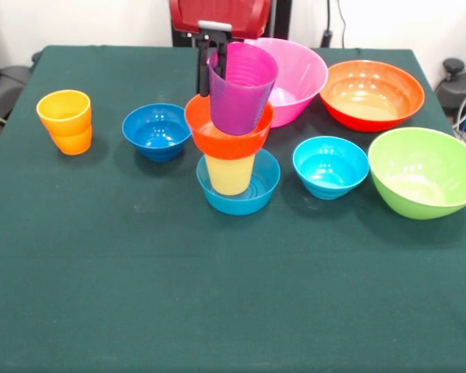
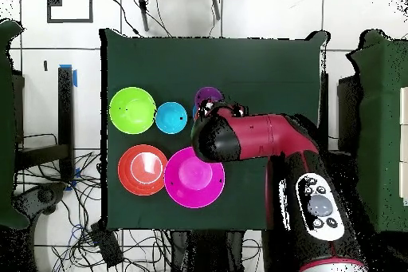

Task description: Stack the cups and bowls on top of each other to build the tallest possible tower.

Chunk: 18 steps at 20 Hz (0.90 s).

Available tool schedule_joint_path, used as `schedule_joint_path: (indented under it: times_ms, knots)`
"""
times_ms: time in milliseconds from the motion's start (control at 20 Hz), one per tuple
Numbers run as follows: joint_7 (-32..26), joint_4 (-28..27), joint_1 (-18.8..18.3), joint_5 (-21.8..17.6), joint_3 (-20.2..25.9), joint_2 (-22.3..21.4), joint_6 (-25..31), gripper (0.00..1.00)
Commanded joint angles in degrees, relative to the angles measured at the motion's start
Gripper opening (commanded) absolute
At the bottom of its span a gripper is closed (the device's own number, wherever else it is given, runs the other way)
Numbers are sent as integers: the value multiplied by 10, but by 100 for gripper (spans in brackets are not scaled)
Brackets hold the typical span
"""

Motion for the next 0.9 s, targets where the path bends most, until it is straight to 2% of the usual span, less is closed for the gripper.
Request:
schedule_joint_path:
  times_ms: [50,500,900]
  knots:
    - [-20,-10,25,-45,11,49,3,0]
    - [-12,-21,34,-52,-2,71,-18,0]
    - [-23,3,21,-46,6,47,-13,0]
